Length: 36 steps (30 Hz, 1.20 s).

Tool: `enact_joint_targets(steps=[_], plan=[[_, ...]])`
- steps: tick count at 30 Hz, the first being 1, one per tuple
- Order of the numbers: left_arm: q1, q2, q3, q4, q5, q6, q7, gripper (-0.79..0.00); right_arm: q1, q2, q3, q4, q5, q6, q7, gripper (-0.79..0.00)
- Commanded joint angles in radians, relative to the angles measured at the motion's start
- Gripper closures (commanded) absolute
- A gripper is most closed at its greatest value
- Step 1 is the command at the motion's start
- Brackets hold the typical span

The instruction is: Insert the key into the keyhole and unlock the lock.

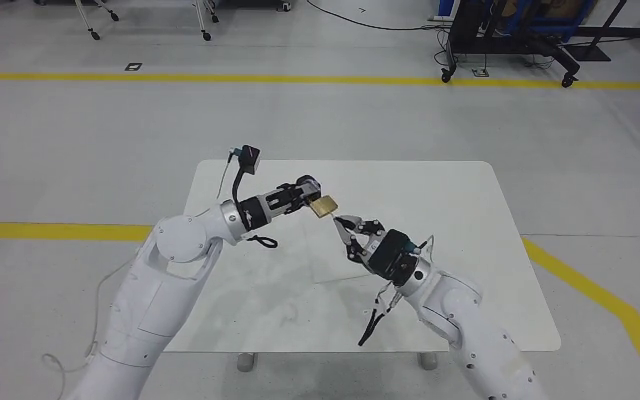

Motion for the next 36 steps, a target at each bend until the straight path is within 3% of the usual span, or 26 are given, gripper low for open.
enact_joint_targets(steps=[1,2,3,4,6,11,18,25,32,33,34,35,36], plan=[[0.003,0.0,-0.002,0.0,0.0,-0.006,0.003,0.0,0.006,0.0,0.002,0.006,-0.004,0.004,0.013,0.0],[0.004,0.0,-0.003,0.003,-0.002,-0.003,0.004,0.0,0.007,0.001,0.001,0.001,-0.014,0.013,0.023,0.0],[0.005,0.0,-0.004,0.006,-0.004,0.003,0.007,0.0,0.007,0.001,0.001,-0.008,-0.033,0.023,0.032,-0.182],[0.004,0.0,-0.006,0.01,-0.003,0.016,0.012,0.0,0.004,0.002,0.001,-0.02,-0.059,0.035,0.042,-0.486],[0.001,-0.001,-0.006,0.017,-0.01,0.045,0.022,0.0,-0.008,0.004,0.004,-0.042,-0.098,0.054,0.057,-0.785],[-0.052,-0.005,0.026,0.05,0.031,0.161,0.003,0.0,-0.101,0.016,0.066,-0.15,-0.209,0.151,0.096,-0.785],[-0.172,-0.023,0.218,0.113,0.342,0.225,-0.094,0.0,-0.342,0.031,0.224,-0.329,-0.353,0.365,0.119,-0.785],[-0.351,-0.1,0.469,0.302,0.442,0.229,-0.235,0.0,-0.342,0.031,0.224,-0.329,-0.353,0.365,0.119,-0.785],[-0.449,-0.2,0.619,0.498,0.42,0.218,-0.192,0.0,-0.342,0.031,0.224,-0.329,-0.353,0.365,0.119,-0.785],[-0.461,-0.214,0.632,0.52,0.412,0.217,-0.183,-0.077,-0.342,0.031,0.224,-0.329,-0.353,0.365,0.119,-0.785],[-0.471,-0.227,0.646,0.538,0.41,0.215,-0.177,-0.265,-0.342,0.031,0.224,-0.329,-0.353,0.365,0.119,-0.785],[-0.481,-0.239,0.658,0.556,0.411,0.213,-0.174,-0.48,-0.342,0.031,0.224,-0.329,-0.353,0.365,0.119,-0.785],[-0.488,-0.25,0.669,0.574,0.411,0.211,-0.169,-0.785,-0.342,0.031,0.224,-0.329,-0.353,0.365,0.119,-0.785]])
